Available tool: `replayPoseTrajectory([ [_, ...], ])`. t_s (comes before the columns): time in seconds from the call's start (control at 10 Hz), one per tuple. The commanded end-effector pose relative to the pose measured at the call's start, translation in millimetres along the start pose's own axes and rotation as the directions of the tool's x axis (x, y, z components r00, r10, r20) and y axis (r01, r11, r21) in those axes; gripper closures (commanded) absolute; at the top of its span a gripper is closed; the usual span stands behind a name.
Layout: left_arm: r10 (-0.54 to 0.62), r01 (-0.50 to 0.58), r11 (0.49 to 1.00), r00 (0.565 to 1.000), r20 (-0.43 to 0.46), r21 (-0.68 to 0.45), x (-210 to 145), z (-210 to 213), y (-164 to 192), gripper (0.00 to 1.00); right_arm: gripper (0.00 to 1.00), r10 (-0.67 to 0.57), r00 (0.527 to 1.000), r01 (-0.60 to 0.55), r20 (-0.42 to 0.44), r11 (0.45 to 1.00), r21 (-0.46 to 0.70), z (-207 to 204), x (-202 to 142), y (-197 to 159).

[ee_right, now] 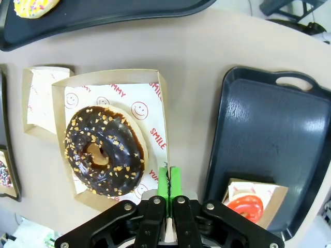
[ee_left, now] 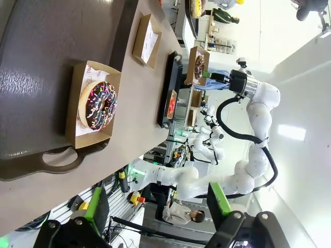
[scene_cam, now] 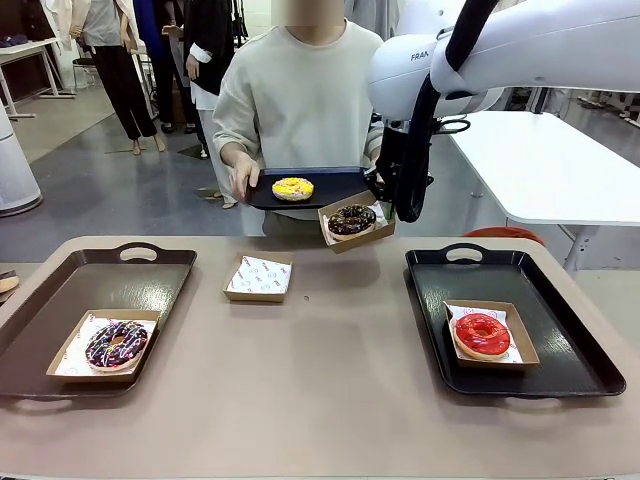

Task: Individually package the donuts and arrange them on the tray.
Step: Place the picked Paper togo box on the Handle tray while simultaneously picking up another Paper togo box from the table with the other hand.

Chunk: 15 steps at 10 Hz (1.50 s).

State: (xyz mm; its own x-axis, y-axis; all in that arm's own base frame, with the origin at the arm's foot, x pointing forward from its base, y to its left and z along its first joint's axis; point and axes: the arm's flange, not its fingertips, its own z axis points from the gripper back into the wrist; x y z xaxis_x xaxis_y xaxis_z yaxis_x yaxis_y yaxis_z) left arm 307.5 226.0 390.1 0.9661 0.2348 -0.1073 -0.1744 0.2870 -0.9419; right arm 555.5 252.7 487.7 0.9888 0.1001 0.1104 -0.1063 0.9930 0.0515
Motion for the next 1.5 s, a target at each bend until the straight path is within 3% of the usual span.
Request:
replayPoseTrajectory([
  [0.0,-0.052,0.052,0.994,0.999,-0.005,0.097,20.8,-10.7,-27.6,0.0,0.99,0.016,1.0,-0.015,-0.008,1.0,0.027,10.7,-6.3,-14.9],
  [0.1,-0.086,0.089,0.984,0.996,-0.021,0.154,31.0,-16.5,-58.4,0.0,0.99,0.043,0.999,-0.042,-0.011,0.998,0.045,26.6,-18.2,-37.0],
  [0.3,-0.155,0.174,0.944,0.984,-0.09,0.281,45.3,-39.2,-129.3,0.0,0.99,-0.018,1.0,0.019,-0.016,0.996,0.084,53.4,-38.8,-100.1],
  [0.7,-0.176,0.257,0.834,0.963,-0.206,0.488,95.7,-121.0,-219.6,0.0,0.99,-0.09,0.996,0.092,-0.023,0.986,0.141,47.0,-75.5,-205.8],
  [1.0,-0.159,0.286,0.721,0.955,-0.251,0.631,128.3,-203.7,-248.6,0.0,0.99,-0.115,0.993,0.107,0.032,0.976,0.188,21.6,-95.5,-252.3],
  [1.4,-0.139,0.288,0.575,0.957,-0.255,0.766,158.8,-300.6,-252.3,0.0,0.99,-0.159,0.987,0.149,0.029,0.965,0.218,-19.8,-107.5,-289.5],
])
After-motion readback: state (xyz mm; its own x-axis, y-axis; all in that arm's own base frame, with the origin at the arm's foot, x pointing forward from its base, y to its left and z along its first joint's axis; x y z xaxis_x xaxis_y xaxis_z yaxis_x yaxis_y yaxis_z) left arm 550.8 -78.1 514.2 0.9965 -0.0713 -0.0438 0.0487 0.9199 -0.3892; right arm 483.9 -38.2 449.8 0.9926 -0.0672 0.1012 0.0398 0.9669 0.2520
